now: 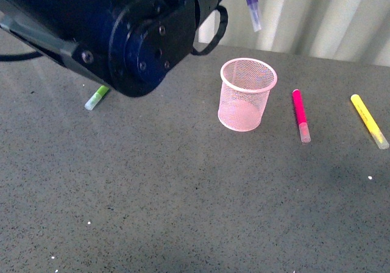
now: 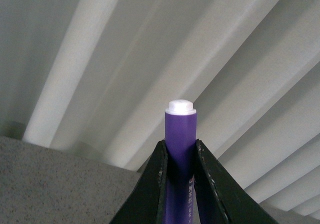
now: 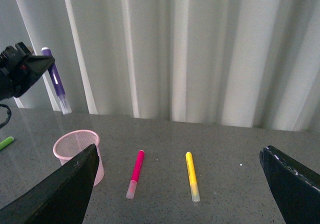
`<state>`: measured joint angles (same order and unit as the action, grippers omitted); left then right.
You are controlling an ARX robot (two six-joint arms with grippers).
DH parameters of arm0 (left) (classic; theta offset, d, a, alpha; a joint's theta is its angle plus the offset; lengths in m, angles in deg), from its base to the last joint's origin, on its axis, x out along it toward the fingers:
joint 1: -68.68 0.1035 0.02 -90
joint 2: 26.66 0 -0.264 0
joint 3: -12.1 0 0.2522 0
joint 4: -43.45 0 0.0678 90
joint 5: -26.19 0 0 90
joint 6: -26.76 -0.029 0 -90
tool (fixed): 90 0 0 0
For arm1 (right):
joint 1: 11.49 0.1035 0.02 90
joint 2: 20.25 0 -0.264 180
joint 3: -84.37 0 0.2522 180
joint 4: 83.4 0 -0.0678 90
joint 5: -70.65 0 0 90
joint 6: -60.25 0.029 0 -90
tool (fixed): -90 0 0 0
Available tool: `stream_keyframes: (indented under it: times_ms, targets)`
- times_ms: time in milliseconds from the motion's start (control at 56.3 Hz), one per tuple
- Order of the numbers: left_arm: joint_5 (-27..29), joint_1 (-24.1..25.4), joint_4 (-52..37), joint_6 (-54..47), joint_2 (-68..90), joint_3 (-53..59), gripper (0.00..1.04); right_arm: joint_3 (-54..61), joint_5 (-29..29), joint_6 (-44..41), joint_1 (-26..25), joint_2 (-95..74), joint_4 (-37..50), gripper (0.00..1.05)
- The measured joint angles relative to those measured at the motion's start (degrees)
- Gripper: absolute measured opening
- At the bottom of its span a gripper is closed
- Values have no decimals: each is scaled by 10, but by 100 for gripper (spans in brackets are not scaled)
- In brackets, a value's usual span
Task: Insert purple and pink pens into pink cup
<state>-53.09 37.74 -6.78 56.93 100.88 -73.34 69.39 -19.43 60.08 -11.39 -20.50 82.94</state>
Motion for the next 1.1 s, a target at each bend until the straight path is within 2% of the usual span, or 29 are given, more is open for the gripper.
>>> stream_keyframes:
  times_ms: [444,941,977,1030,1101]
  targets:
    - [12,17,-54,19,75,-5,11,0,0,0,0,0,0,98]
    - [11,4,-59,38,76,5,11,0,0,0,0,0,0,98]
    - [10,3,-59,38,76,5,13,0,0,0,0,0,0,98]
    - [9,1,-59,38,76,8,25,0,0,0,0,0,0,98]
    - [7,1,-59,38,76,9,35,0,0,0,0,0,0,98]
